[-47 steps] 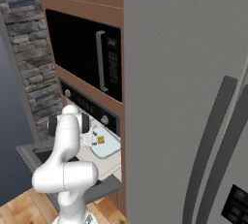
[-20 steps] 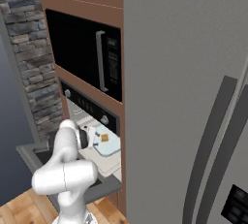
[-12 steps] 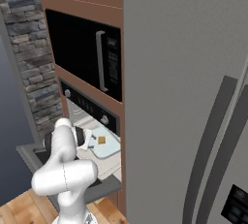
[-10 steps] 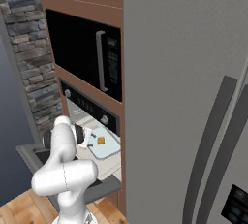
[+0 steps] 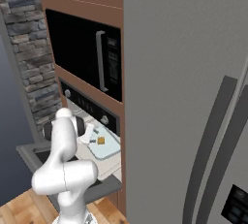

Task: Take the baked cake out of the oven and place it on the plate for cooling. Then close the oven door.

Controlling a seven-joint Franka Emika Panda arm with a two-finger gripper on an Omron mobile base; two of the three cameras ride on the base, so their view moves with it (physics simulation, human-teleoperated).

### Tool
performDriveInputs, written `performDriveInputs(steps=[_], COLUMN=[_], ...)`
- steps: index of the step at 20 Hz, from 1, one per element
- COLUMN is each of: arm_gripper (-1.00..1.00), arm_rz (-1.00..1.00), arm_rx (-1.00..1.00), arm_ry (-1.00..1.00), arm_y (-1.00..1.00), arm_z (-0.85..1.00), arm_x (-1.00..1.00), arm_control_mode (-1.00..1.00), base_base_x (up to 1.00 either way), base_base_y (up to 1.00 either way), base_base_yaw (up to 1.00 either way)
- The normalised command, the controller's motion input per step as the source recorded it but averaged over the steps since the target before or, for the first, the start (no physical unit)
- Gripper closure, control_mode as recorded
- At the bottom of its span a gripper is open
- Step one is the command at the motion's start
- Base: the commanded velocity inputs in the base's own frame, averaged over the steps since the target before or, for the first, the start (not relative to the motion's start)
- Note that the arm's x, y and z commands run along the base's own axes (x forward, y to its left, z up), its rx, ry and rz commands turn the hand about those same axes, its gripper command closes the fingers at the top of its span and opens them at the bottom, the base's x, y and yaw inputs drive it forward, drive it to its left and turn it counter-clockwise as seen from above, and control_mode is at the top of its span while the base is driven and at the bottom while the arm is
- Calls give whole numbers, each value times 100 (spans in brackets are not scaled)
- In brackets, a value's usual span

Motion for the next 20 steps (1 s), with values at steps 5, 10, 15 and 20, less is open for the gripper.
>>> performDriveInputs(steps=[5, 10, 15, 20], arm_gripper=[-100, -100, -100, -100], arm_rz=[0, 0, 1, 5], arm_rx=[0, 0, 0, 0], arm_ry=[3, 5, 1, 1], arm_y=[-19, -2, 8, 36], arm_z=[-28, -47, -21, -19], arm_x=[9, 32, 45, 36], arm_control_mode=[-100, -100, -100, -100], base_base_x=[0, 0, 0, 0], base_base_y=[0, 0, 0, 0], base_base_yaw=[0, 0, 0, 0])
